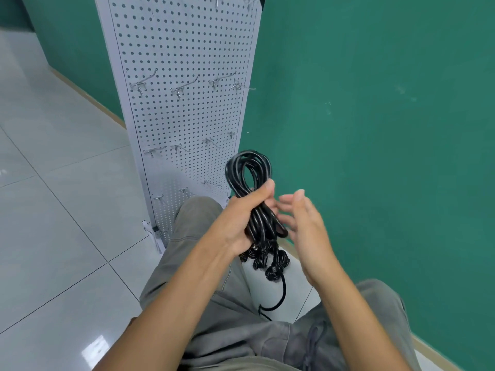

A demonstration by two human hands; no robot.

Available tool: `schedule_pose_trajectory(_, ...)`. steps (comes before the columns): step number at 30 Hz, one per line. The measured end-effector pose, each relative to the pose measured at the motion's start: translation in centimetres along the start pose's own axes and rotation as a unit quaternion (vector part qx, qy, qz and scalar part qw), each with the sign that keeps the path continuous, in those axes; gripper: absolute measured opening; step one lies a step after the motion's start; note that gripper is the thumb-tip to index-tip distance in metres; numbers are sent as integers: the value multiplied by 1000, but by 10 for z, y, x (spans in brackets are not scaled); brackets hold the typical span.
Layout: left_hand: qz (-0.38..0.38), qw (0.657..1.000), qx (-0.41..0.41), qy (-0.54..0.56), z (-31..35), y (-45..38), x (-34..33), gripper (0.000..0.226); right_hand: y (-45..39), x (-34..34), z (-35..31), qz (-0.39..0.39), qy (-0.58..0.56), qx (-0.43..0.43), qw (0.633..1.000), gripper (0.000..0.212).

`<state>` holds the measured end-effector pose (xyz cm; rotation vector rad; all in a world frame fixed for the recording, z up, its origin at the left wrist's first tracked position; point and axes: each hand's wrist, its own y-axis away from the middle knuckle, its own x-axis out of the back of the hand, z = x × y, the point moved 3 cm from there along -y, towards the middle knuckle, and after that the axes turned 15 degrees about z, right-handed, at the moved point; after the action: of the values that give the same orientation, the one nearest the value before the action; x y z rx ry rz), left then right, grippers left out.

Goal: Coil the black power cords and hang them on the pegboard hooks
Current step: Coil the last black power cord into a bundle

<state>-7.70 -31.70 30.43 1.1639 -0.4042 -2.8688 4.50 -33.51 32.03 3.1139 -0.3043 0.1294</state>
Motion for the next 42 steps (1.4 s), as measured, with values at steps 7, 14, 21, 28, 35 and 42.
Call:
schedule_pose_trajectory(7, 151, 972, -92, 154, 30, -11, 30, 22, 23, -8, 36, -115, 130, 17, 985, 44)
schedule_pose_trajectory(14, 311, 934, -166, 62, 38, -12, 57, 27, 27, -1, 22, -124, 163, 59, 977, 16)
schedule_pose_trajectory(21, 267, 924, -201, -185, 31, -14, 48, 29, 32, 2, -17, -160, 188, 173, 954, 31)
schedule_pose_trajectory(28, 106, 946, -176, -251, 23, -3, 16, 36, 10, 15, -52, -95, 200, 239, 945, 34)
schedule_pose_trajectory(35, 30, 953, -89, -287, 13, 7, 6, 90, -8, 18, -56, -9, 139, 204, 969, 58)
schedule_pose_trajectory(42, -138, 967, -42, -211, 7, 15, -2, 42, -16, 22, -46, -107, -7, 99, 989, 49)
